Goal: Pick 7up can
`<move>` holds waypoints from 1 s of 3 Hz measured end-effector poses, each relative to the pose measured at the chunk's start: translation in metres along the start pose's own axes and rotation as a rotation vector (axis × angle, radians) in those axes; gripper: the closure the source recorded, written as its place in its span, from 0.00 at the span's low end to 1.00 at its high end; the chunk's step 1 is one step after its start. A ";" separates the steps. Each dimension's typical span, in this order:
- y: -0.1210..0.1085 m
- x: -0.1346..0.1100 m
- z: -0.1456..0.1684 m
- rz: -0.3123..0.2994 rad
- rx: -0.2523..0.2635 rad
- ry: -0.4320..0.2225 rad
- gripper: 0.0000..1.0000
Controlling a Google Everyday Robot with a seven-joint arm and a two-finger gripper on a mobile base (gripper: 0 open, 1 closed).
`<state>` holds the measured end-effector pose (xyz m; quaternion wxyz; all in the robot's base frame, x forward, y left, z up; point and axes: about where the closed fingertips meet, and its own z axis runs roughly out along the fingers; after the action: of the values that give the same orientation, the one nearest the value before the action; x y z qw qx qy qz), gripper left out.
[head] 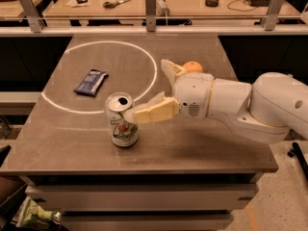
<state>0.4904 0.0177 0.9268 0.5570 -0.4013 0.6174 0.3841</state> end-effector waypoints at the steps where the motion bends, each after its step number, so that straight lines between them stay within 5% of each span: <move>1: -0.006 0.012 -0.018 -0.003 0.034 0.006 0.00; 3: 0.008 0.005 -0.015 -0.048 0.013 -0.003 0.00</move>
Offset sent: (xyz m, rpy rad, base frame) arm -0.0106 -0.0332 -0.0117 -0.0148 -0.0302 -0.0426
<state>0.4774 0.0064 0.9235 0.5696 -0.4118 0.6093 0.3670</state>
